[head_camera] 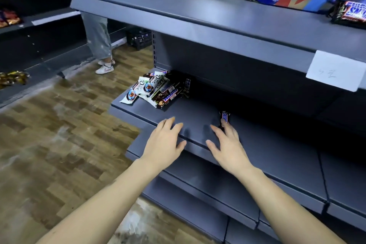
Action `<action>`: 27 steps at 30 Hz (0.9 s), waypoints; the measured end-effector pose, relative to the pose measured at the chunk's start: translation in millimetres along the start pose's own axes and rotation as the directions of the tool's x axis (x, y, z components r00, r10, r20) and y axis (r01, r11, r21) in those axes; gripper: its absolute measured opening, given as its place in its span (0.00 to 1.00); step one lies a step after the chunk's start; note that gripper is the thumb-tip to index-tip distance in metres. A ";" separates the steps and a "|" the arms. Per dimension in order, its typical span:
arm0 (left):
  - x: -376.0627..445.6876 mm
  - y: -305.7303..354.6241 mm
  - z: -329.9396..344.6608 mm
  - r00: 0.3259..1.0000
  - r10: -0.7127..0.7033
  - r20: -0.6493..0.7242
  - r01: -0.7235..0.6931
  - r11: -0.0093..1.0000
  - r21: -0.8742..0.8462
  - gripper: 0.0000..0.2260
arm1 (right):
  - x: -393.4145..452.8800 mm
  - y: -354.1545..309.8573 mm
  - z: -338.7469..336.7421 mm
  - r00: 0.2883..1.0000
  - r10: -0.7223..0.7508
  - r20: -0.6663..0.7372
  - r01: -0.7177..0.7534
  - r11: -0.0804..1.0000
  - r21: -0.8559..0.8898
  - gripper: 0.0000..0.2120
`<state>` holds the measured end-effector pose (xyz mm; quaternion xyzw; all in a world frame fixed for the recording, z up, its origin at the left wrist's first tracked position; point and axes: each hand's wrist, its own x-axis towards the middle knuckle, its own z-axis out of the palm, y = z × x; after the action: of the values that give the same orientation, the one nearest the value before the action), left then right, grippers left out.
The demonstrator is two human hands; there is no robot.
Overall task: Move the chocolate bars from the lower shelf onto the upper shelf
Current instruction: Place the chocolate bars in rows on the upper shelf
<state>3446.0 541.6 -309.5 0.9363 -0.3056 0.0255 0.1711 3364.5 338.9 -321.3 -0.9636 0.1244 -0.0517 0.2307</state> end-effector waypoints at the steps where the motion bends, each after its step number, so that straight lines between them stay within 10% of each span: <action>1: 6.3 -4.4 3.6 1.000 0.006 0.005 -0.006 1.000 0.001 0.25 | 3.4 1.4 2.0 1.000 0.022 -0.011 -0.022 1.000 -0.005 0.26; 12: 57.5 -25.0 17.8 0.996 -0.093 -0.002 0.093 0.996 -0.011 0.34 | 47.6 17.7 20.7 0.978 0.056 -0.203 -0.076 0.993 -0.094 0.24; 21: 71.7 -18.2 15.1 0.989 -0.145 0.021 0.139 0.974 0.180 0.38 | 36.6 16.7 19.0 0.940 0.118 -0.320 -0.040 0.970 0.241 0.24; 27: 70.0 -25.3 21.3 0.993 -0.105 0.061 0.104 0.994 0.011 0.33 | 39.7 13.8 15.4 0.898 0.298 -0.323 -0.145 0.896 0.420 0.32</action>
<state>3516.3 514.1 -326.6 0.9520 -0.2613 -0.0111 0.1589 3402.2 323.2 -339.6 -0.8497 0.2649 -0.2332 0.3918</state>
